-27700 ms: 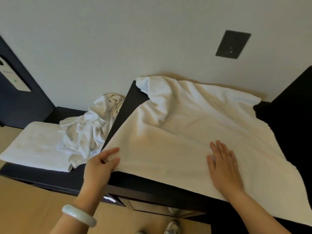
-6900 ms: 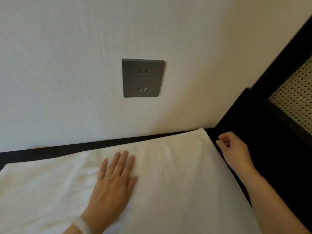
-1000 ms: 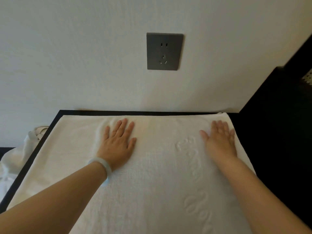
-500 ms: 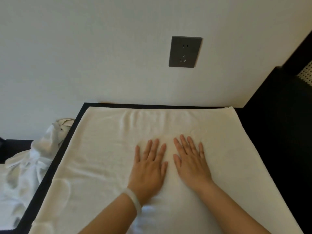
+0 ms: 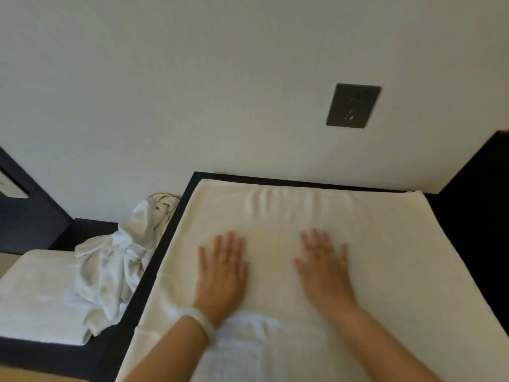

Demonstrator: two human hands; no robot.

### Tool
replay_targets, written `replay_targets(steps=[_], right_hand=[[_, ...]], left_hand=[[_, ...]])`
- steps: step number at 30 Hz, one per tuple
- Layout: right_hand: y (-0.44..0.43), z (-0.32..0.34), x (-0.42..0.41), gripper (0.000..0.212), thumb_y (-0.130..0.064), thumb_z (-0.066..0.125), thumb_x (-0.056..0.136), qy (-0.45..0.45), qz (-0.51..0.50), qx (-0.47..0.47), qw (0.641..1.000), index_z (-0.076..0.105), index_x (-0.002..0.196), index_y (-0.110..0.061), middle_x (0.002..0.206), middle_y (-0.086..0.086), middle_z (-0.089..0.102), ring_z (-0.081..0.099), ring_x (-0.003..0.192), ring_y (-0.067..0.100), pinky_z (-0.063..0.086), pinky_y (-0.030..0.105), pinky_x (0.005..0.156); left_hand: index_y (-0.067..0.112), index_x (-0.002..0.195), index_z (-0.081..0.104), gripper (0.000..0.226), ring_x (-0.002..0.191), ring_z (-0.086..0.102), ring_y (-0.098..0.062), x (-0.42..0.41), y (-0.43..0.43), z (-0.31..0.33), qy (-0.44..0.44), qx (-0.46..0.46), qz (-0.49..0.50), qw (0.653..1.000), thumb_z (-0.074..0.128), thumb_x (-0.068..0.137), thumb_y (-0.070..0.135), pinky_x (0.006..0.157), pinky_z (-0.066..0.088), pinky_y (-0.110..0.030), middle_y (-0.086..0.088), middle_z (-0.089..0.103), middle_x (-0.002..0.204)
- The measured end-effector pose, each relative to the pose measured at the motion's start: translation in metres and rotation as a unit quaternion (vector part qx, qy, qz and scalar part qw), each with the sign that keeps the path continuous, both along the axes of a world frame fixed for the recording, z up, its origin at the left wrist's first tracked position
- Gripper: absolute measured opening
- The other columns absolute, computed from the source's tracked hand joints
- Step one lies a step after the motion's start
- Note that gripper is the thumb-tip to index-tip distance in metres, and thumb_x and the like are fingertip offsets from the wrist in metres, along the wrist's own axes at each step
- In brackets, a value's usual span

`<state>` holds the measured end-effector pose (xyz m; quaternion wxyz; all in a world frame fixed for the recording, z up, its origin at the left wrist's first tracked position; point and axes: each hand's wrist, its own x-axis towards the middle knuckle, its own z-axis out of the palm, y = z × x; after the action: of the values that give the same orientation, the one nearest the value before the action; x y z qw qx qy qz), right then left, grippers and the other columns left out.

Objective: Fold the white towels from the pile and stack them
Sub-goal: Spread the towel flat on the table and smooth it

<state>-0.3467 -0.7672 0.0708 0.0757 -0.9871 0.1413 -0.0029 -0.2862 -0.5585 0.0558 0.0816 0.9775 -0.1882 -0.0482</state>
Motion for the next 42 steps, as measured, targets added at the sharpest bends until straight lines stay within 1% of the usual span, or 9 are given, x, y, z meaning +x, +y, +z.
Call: replay_targets(steps=[4, 12, 18, 24, 28, 31, 34, 38, 42], right_hand=[[0.049, -0.019, -0.003, 0.06, -0.049, 0.029, 0.102, 0.019, 0.075, -0.019, 0.997, 0.017, 0.157, -0.029, 0.165, 0.0, 0.009, 0.005, 0.153, 0.02, -0.004, 0.05, 0.121], [0.045, -0.023, -0.003, 0.061, -0.049, 0.017, 0.102, 0.026, 0.054, -0.022, 0.998, 0.0, 0.158, -0.032, 0.166, -0.005, -0.007, -0.009, 0.152, 0.014, -0.01, 0.046, 0.121], [0.046, -0.02, -0.004, 0.059, -0.046, 0.023, 0.104, 0.015, 0.051, -0.012, 0.999, 0.005, 0.158, -0.031, 0.166, -0.004, -0.002, -0.005, 0.153, 0.014, -0.008, 0.044, 0.122], [0.003, -0.027, -0.044, 0.061, -0.049, 0.02, 0.1, -0.009, 0.123, -0.001, 0.992, 0.019, 0.156, -0.025, 0.163, -0.006, 0.012, 0.009, 0.152, 0.015, -0.001, 0.038, 0.123], [-0.091, -0.018, -0.073, 0.061, -0.045, 0.023, 0.104, 0.033, -0.203, 0.012, 0.978, 0.011, 0.158, -0.02, 0.166, 0.003, 0.006, 0.003, 0.153, 0.019, 0.004, 0.049, 0.122], [-0.081, -0.019, -0.085, 0.062, -0.045, 0.021, 0.105, 0.06, -0.225, -0.008, 0.973, 0.002, 0.158, -0.018, 0.166, 0.008, -0.001, -0.003, 0.153, 0.024, 0.003, 0.05, 0.122], [-0.024, -0.029, -0.092, 0.063, -0.045, 0.024, 0.105, 0.005, -0.102, -0.022, 0.995, 0.001, 0.157, -0.019, 0.165, 0.006, -0.003, -0.006, 0.153, 0.023, -0.01, 0.045, 0.121], [-0.034, -0.026, -0.11, 0.063, -0.052, 0.013, 0.1, 0.016, 0.04, 0.004, 0.999, 0.005, 0.157, -0.028, 0.161, -0.009, -0.009, -0.012, 0.151, 0.012, -0.013, 0.036, 0.12], [-0.138, -0.018, -0.142, 0.059, -0.042, 0.025, 0.106, 0.02, -0.128, -0.011, 0.992, 0.005, 0.158, -0.023, 0.165, -0.004, -0.003, -0.005, 0.152, 0.011, -0.008, 0.032, 0.122]], left_hand=[[0.038, 0.155, 0.002, 0.063, 0.151, -0.007, -0.019, -0.025, 0.002, -0.007, -0.018, 0.01, -0.104, 0.994, -0.003, 0.095, 0.054, 0.119, -0.008, -0.05, 0.008, -0.004, 0.163], [0.028, 0.157, 0.002, 0.061, 0.151, -0.004, -0.026, 0.021, 0.098, 0.003, 0.012, -0.007, 0.172, 0.985, 0.008, 0.1, 0.05, 0.121, -0.002, -0.053, -0.005, -0.001, 0.165], [0.024, 0.154, 0.027, 0.061, 0.149, 0.016, -0.028, -0.054, 0.018, 0.0, -0.051, -0.017, -0.109, 0.993, 0.019, 0.099, 0.05, 0.12, 0.009, -0.055, -0.005, 0.017, 0.161], [0.036, 0.153, -0.016, 0.066, 0.145, -0.029, -0.016, -0.057, 0.021, -0.007, -0.026, 0.001, -0.07, 0.997, -0.013, 0.09, 0.055, 0.117, -0.02, -0.047, 0.007, -0.024, 0.16], [0.034, 0.152, -0.021, 0.066, 0.145, -0.028, -0.018, -0.059, 0.018, -0.006, -0.01, 0.014, -0.07, 0.997, -0.016, 0.088, 0.052, 0.118, -0.019, -0.047, 0.007, -0.026, 0.159], [0.025, 0.155, -0.01, 0.072, 0.148, -0.018, -0.023, -0.061, 0.005, -0.003, -0.016, 0.015, -0.054, 0.998, -0.014, 0.087, 0.048, 0.119, -0.014, -0.049, 0.001, -0.015, 0.162], [0.015, 0.151, 0.035, 0.067, 0.147, 0.024, -0.03, -0.069, -0.039, 0.01, -0.008, -0.027, -0.127, 0.992, 0.014, 0.094, 0.042, 0.12, 0.009, -0.052, -0.009, 0.028, 0.158], [0.03, 0.156, 0.007, 0.072, 0.151, -0.005, -0.024, -0.072, -0.085, 0.002, -0.025, -0.001, -0.189, 0.982, -0.004, 0.09, 0.053, 0.119, -0.009, -0.051, 0.001, -0.002, 0.163], [0.03, 0.154, 0.024, 0.065, 0.15, 0.012, -0.023, -0.071, -0.085, -0.002, -0.021, -0.009, -0.17, 0.985, 0.011, 0.094, 0.052, 0.12, 0.009, -0.055, 0.002, 0.017, 0.162]])
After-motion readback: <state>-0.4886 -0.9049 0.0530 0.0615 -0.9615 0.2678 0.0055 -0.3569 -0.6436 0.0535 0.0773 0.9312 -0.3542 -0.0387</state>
